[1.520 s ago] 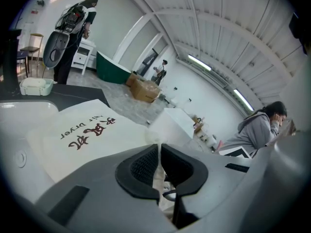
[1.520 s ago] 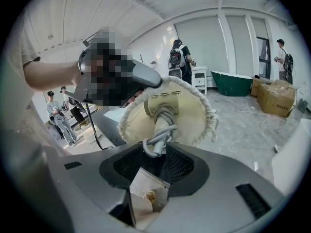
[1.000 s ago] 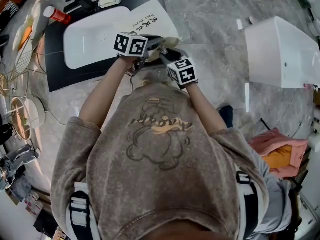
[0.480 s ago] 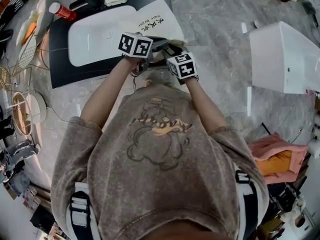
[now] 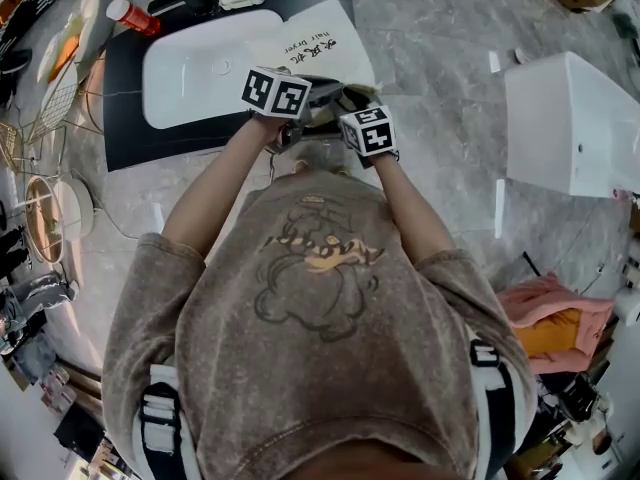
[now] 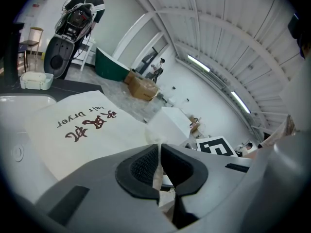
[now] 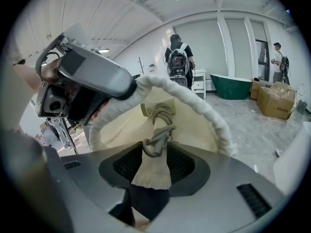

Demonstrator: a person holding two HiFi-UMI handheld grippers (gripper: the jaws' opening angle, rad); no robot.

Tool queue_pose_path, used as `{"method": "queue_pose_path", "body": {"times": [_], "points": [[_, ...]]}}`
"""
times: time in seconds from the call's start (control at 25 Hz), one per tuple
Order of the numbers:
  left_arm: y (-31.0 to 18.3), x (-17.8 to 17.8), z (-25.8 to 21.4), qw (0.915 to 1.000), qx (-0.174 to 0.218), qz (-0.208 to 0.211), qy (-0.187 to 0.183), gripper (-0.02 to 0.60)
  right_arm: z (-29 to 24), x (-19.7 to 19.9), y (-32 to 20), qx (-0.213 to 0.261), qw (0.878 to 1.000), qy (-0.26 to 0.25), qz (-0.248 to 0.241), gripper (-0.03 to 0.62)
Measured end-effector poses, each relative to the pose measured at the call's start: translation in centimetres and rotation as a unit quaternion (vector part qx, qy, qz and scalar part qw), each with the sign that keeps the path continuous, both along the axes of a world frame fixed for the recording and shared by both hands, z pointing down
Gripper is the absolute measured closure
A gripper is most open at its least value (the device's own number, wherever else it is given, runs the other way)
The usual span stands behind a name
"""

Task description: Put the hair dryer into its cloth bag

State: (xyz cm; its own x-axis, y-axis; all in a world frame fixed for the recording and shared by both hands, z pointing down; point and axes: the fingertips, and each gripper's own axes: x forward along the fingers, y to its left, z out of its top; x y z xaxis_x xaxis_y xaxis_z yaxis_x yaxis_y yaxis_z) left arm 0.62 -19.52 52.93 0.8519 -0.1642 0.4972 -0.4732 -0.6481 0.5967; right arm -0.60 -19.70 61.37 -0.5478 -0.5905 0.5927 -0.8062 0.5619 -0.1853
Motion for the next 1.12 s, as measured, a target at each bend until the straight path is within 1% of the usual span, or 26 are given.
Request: {"method": "queue_pose_path", "body": {"times": [0.24, 0.32, 0.4, 0.52, 0.68, 0.84, 1.0, 1.12], "points": [[0.0, -0.1, 0.0, 1.0000, 0.001, 0.003, 0.000, 0.545, -0.3, 0.1, 0.1, 0.009, 1.000, 0.003, 0.005, 0.433], [0.1, -0.1, 0.0, 1.0000, 0.001, 0.004, -0.001, 0.545, -0.7, 0.4, 0.6, 0.013, 1.000, 0.000, 0.008, 0.451], [0.1, -0.1, 0.3, 1.0000, 0.000, 0.005, -0.002, 0.545, -1.0, 1.0, 1.2, 0.013, 1.000, -0.005, 0.016, 0.468], [0.3, 0.0, 0.8, 0.9999, 0.000, 0.011, -0.007, 0.545, -1.3, 2.6, 2.2, 0.014, 0.999, -0.007, 0.037, 0.470], [0.7, 0.1, 1.9, 0.9995, 0.004, 0.020, -0.024, 0.545, -2.2, 5.4, 3.7, 0.020, 0.997, -0.006, 0.072, 0.473], [1.1, 0.2, 3.3, 0.9982, 0.014, 0.033, -0.048, 0.545, -3.2, 7.7, 4.6, 0.024, 0.994, -0.013, 0.104, 0.473], [1.5, 0.3, 4.6, 0.9964, 0.025, 0.042, -0.070, 0.545, -4.3, 9.5, 5.0, 0.030, 0.991, -0.021, 0.126, 0.473], [1.6, 0.4, 5.1, 0.9959, 0.031, 0.039, -0.076, 0.545, -5.3, 10.3, 5.1, 0.037, 0.990, -0.026, 0.134, 0.473]]}}
